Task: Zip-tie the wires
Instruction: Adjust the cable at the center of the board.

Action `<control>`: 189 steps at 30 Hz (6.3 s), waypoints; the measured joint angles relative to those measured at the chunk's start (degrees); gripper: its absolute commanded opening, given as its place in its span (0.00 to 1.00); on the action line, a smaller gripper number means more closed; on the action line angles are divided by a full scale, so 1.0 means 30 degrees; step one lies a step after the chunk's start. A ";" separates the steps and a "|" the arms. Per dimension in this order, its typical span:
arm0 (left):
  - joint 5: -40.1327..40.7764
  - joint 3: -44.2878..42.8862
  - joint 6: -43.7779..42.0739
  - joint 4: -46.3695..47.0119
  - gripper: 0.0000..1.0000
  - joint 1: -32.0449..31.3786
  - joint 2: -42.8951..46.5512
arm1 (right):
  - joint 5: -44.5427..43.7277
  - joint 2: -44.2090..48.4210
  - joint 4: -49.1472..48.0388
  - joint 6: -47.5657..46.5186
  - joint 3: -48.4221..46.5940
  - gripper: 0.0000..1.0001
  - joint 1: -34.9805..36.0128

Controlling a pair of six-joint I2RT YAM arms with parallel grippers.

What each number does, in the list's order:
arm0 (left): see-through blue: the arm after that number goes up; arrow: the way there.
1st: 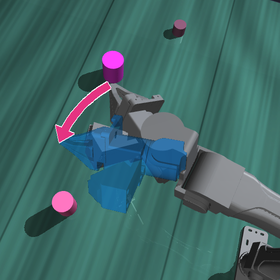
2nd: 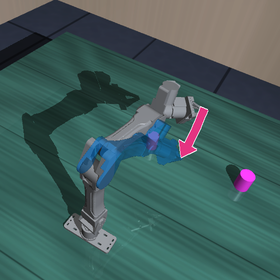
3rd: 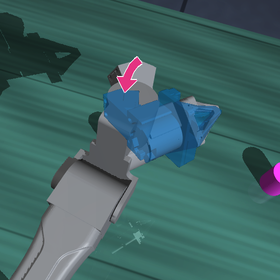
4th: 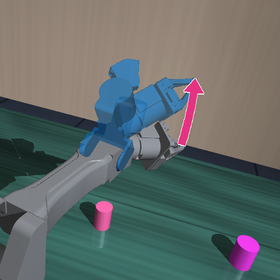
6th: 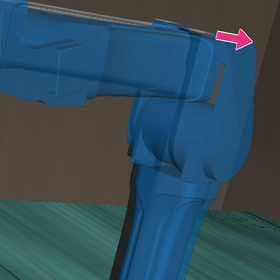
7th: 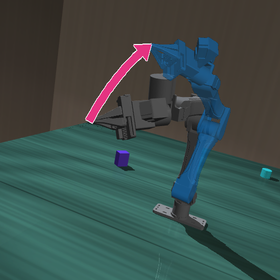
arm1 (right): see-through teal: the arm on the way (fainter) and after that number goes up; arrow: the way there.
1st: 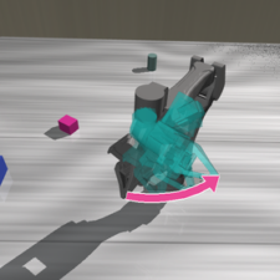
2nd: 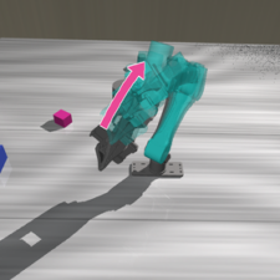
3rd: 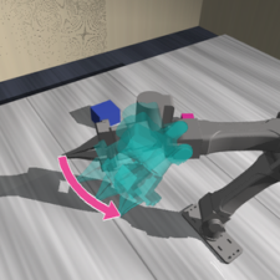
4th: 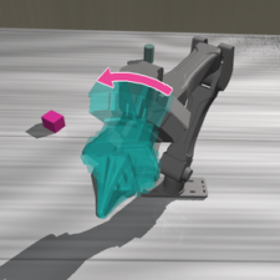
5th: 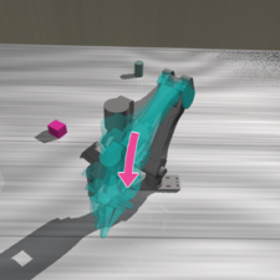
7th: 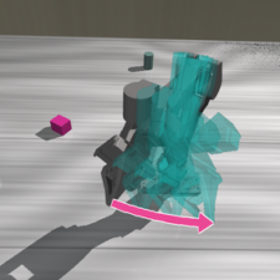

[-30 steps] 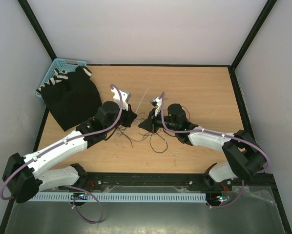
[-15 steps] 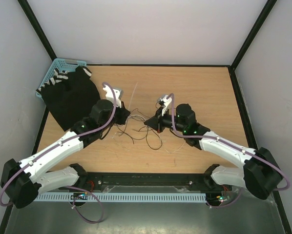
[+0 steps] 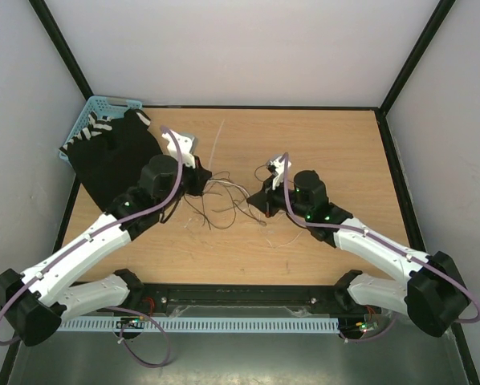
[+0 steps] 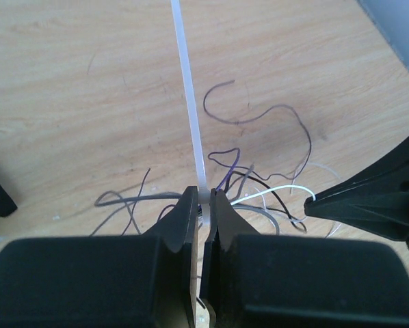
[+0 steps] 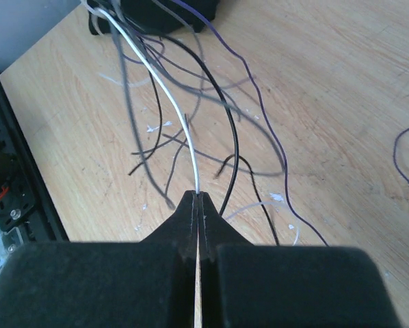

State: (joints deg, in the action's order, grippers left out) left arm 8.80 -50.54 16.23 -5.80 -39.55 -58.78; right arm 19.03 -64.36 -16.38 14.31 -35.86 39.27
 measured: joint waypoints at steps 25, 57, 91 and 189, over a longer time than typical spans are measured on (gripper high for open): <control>0.0452 -0.1078 -0.0874 -0.0510 0.00 0.0029 0.0372 | -0.0481 0.0554 0.1275 -0.0153 0.0022 0.00 -0.1610; 0.0597 -0.3563 -0.2681 -0.2193 0.00 0.0029 -0.0350 | 0.1727 0.1690 0.0262 -0.0474 -0.0080 0.58 -0.2084; 0.0423 -0.3555 -0.2681 -0.2659 0.00 -0.0240 -0.0182 | 0.4670 -0.5027 -0.7147 -0.0503 -0.2754 0.48 -0.0911; 0.0561 -0.3490 -0.2754 -0.2922 0.00 -0.0262 0.0350 | 0.2914 -0.7548 -0.8408 0.3716 -0.1916 0.23 -0.0204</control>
State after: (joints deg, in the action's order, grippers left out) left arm 10.48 -61.01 7.97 -14.57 -40.34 -57.74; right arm 27.77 -87.00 -41.60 25.45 -41.60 38.65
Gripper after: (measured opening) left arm 0.059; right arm 0.344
